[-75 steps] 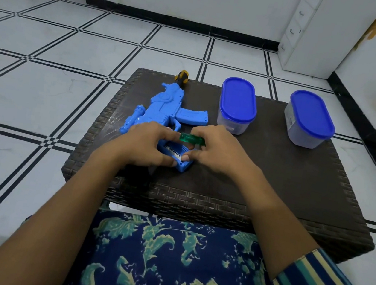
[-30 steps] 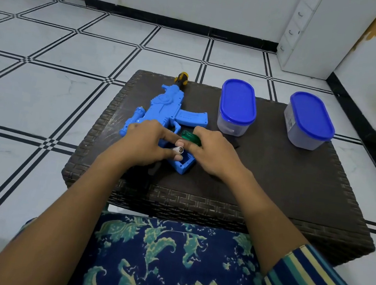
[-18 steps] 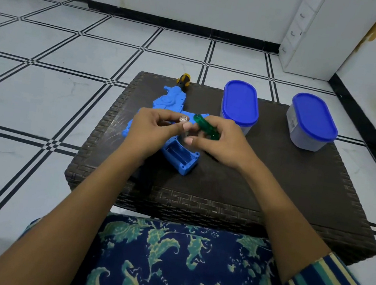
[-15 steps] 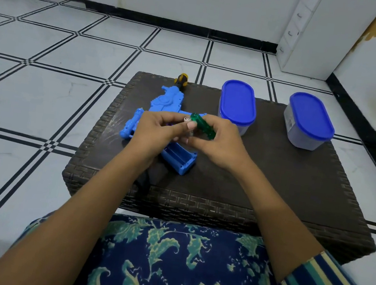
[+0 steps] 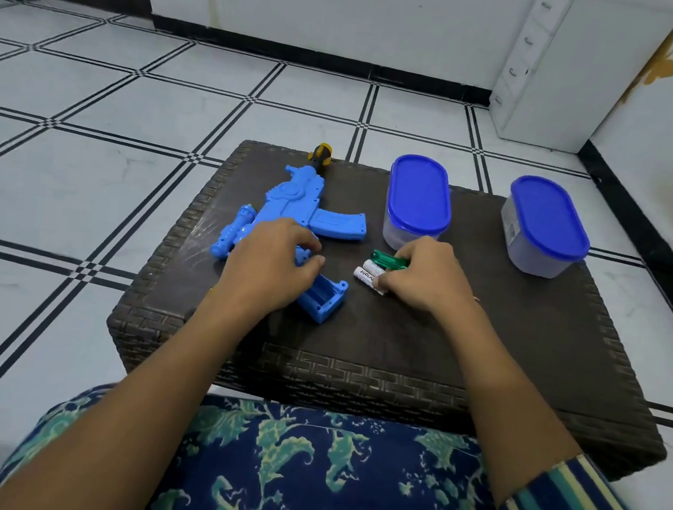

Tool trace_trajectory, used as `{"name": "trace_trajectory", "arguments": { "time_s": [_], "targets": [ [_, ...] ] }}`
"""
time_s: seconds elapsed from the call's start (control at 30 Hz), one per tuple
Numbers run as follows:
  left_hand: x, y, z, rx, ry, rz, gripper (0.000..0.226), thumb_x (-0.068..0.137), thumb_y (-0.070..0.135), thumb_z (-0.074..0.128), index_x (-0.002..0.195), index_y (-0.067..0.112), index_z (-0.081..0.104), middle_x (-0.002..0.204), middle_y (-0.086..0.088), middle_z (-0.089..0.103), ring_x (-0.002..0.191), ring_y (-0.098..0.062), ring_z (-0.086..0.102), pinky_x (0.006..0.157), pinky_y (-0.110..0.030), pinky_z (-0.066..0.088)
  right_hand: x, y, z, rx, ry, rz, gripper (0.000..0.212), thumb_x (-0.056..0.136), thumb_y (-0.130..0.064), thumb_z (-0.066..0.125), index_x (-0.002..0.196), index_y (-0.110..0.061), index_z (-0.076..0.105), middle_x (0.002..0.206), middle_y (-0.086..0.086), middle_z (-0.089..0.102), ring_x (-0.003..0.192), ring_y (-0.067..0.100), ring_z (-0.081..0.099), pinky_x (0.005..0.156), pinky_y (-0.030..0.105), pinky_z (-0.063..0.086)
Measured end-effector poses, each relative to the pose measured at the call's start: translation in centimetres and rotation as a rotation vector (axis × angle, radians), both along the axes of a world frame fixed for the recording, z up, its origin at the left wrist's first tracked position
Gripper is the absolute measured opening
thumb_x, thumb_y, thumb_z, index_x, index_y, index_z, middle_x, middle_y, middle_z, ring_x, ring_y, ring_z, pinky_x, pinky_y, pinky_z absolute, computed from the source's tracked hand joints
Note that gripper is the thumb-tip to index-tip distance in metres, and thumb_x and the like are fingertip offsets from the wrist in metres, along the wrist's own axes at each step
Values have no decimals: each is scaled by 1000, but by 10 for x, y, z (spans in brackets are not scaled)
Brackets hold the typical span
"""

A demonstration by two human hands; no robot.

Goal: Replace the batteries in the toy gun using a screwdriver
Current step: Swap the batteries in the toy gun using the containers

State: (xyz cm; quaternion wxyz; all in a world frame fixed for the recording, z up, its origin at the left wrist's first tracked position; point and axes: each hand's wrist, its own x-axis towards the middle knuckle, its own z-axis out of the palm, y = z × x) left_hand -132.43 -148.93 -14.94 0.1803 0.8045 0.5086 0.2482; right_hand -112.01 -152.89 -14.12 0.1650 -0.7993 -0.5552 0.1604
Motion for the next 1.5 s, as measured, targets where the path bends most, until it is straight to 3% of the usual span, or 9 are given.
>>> {"name": "trace_trajectory", "arguments": {
  "time_s": [0.3, 0.43, 0.53, 0.67, 0.87, 1.0, 1.2, 1.33, 1.5],
  "targets": [
    [-16, 2, 5, -68, 123, 354, 58, 84, 48, 61, 127, 10, 53, 128, -12, 51, 119, -33, 49, 92, -45, 43, 1, 6, -8, 1, 4, -25, 41, 75, -39, 77, 109, -18, 68, 106, 5, 66, 95, 22, 62, 73, 36, 51],
    [-21, -1, 5, -136, 199, 455, 75, 83, 60, 57, 130, 3, 45, 131, -18, 49, 122, -37, 48, 93, -45, 42, -8, 0, 2, 91, 11, -5, 28, 78, -37, 76, 71, -20, 54, 74, 0, 56, 78, 21, 56, 55, 28, 36],
    [-20, 2, 2, -200, 185, 464, 82, 76, 67, 60, 129, 6, 49, 128, -17, 53, 118, -36, 52, 88, -44, 46, -26, -8, 11, 111, 195, 119, 39, 68, -47, 83, 72, -16, 60, 72, 3, 60, 67, 18, 55, 54, 30, 40],
    [-18, 3, 0, -237, 183, 444, 79, 71, 69, 61, 122, 10, 54, 120, -14, 60, 112, -36, 56, 84, -42, 46, -58, -15, 6, 29, 80, 320, 63, 51, -65, 83, 82, -15, 60, 81, 0, 59, 75, 15, 55, 64, 35, 46],
    [-27, -3, 6, -258, 174, 364, 52, 73, 56, 68, 98, 13, 51, 103, -7, 59, 86, -26, 52, 67, -32, 39, -75, -9, -3, 47, 40, 282, 50, 59, -47, 85, 83, -12, 57, 79, -1, 52, 73, 18, 53, 55, 32, 40],
    [-29, -3, 7, -243, 124, 335, 54, 71, 58, 72, 89, 14, 46, 91, -4, 53, 81, -22, 49, 59, -31, 32, -76, -8, -5, 84, 25, 251, 45, 61, -43, 83, 81, -12, 57, 78, -3, 52, 72, 17, 54, 55, 31, 42],
    [-34, 2, 2, -205, 109, 221, 53, 71, 29, 73, 116, 14, 51, 112, -10, 59, 100, -30, 57, 69, -31, 38, -79, 0, -5, 184, 49, 159, 42, 63, -41, 83, 79, -12, 58, 78, -4, 50, 72, 19, 52, 57, 33, 42],
    [-38, 2, 3, -113, 114, 248, 75, 74, 23, 65, 142, 18, 33, 134, -10, 45, 120, -32, 49, 80, -38, 41, -85, 2, -6, 218, 127, 146, 45, 62, -45, 85, 77, -14, 57, 80, -1, 54, 74, 19, 53, 57, 29, 34],
    [-44, -1, 14, 162, 215, 252, 77, 80, 19, 61, 150, 17, 27, 138, -10, 47, 99, -35, 59, 71, -38, 44, -95, 5, -12, 210, 191, 171, 54, 59, -53, 87, 71, -15, 51, 70, 0, 52, 62, 14, 48, 49, 29, 32]
  ]
}}
